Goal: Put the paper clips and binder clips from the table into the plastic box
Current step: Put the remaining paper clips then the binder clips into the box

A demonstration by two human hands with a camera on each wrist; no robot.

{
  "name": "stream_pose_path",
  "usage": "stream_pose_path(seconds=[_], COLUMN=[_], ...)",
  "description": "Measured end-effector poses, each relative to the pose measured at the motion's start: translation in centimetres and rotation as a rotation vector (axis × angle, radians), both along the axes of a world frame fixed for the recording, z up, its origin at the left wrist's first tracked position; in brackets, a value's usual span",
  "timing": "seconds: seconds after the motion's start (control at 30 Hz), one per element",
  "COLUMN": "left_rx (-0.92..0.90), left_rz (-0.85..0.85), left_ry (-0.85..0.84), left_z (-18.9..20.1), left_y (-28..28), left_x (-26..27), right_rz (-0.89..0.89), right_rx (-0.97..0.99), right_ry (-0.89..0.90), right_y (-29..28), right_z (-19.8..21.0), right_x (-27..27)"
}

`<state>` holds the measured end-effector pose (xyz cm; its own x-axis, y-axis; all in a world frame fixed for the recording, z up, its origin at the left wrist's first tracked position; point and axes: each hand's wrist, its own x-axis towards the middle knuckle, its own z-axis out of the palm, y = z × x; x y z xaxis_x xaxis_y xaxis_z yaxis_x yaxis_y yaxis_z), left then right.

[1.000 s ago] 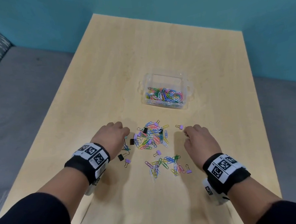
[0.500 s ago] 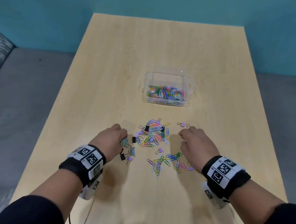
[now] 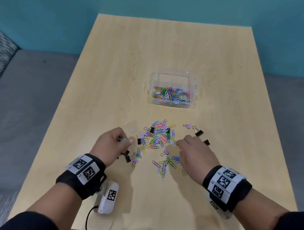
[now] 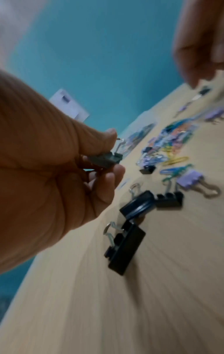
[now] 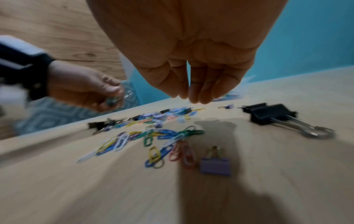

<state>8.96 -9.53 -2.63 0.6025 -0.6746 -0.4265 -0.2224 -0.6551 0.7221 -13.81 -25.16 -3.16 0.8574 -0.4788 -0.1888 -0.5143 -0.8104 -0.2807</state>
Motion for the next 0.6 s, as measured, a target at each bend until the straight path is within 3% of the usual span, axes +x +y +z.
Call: stream_pose_path(seconds=[0.07, 0.13, 0.2, 0.3, 0.37, 0.47, 0.53, 0.6], left_rx=[-0.054, -0.014, 0.06, 0.158, 0.14, -0.023, -0.036, -0.004], left_rz=[0.16, 0.231, 0.243, 0.165, 0.011, -0.546, -0.724, -0.747], left_ry=[0.048, -0.016, -0.095, -0.305, -0.572, -0.872, -0.882, -0.858], left_z=[0.4, 0.3, -0.2, -0.9, -0.8, -1.9, -3.3, -4.1], left_y=[0.6, 1.5, 2.2, 2.8, 3.1, 4.3, 5.6, 6.6], left_x=[0.7, 1.4, 1.9, 1.9, 1.2, -1.3, -2.4, -2.5], right_rz=[0.164, 0.359, 0.498, 0.533, 0.526, 0.531, 0.545, 0.559], right_rx=[-0.029, -0.025, -0.036, -0.105, -0.131, -0.136, -0.14, -0.142], right_ry=[0.002, -0.021, -0.028, 0.012, 0.062, 0.107, 0.118, 0.124], right_y=[2.0, 4.4, 6.3, 8.0, 8.5, 8.6, 8.4, 8.1], right_z=[0.0, -0.5, -1.1, -1.5, -1.5, -1.8, -2.1, -2.2], right_x=[0.9, 2.1, 3.3, 4.9, 5.5, 5.1, 4.6, 4.1])
